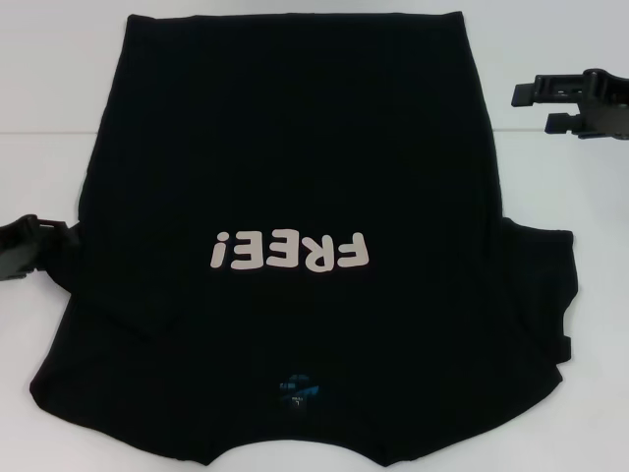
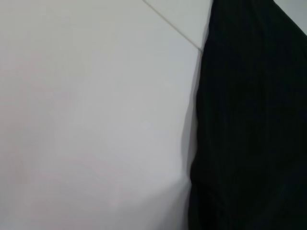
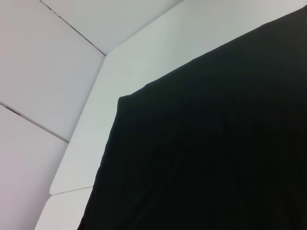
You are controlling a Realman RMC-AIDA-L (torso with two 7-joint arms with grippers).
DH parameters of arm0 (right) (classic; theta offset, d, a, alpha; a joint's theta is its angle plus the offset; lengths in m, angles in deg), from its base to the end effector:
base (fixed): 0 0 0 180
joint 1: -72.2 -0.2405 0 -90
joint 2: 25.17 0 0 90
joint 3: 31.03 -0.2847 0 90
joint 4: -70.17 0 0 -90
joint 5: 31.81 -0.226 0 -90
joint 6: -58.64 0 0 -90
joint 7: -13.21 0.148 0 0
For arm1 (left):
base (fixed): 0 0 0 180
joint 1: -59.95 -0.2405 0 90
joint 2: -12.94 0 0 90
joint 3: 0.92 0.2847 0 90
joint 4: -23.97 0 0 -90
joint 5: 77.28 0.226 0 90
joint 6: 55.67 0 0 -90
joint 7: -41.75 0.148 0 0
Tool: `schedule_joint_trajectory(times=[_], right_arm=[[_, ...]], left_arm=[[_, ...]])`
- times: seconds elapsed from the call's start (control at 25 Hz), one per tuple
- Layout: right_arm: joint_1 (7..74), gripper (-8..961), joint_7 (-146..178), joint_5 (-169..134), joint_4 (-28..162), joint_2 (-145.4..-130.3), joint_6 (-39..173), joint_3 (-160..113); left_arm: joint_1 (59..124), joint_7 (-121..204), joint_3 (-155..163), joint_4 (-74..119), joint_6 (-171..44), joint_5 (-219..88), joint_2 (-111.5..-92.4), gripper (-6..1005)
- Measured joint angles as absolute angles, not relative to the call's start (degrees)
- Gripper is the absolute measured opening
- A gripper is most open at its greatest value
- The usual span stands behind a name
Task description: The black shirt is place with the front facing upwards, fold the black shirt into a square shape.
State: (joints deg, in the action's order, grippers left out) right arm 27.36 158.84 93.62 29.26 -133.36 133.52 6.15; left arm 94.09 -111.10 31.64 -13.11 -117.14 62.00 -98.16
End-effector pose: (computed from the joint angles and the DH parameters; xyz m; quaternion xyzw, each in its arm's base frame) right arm 0.2544 0.4781 0.0892 -0.7483 0.5910 0.2267 0.1986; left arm -0.3897 0.4158 0.0677 -0.5964 -0.7243 -0.1599 0.3067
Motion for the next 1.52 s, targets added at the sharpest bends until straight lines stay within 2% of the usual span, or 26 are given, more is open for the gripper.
schedule_joint_trajectory(times=[0.2,0.4,0.52,0.76,1.16,1.52], right_arm=[[27.7,856,158.7,93.6,29.3,-133.37,133.3,6.1],[27.7,857,158.7,93.5,29.3,-133.32,133.2,6.1],[27.7,857,158.7,93.5,29.3,-133.3,133.1,6.1],[27.7,857,158.7,93.5,29.3,-133.27,132.6,6.1],[27.5,856,158.5,93.5,29.3,-133.27,132.2,6.1],[27.6,856,158.5,93.6,29.4,-133.28,131.5,6.1]], left_arm=[[94.1,-111.1,31.6,-13.2,-117.4,62.0,-98.0,609],[94.3,-111.1,31.5,-13.4,-117.8,62.0,-97.96,379],[94.6,-111.2,31.5,-13.4,-118.3,61.7,-97.84,151],[96.0,-111.2,30.8,-13.0,-119.1,57.4,-97.44,1],[103.1,-111.1,31.0,-3.8,-109.5,55.3,-97.41,2],[104.5,-108.6,31.6,-2.6,-107.0,55.2,-98.25,25]])
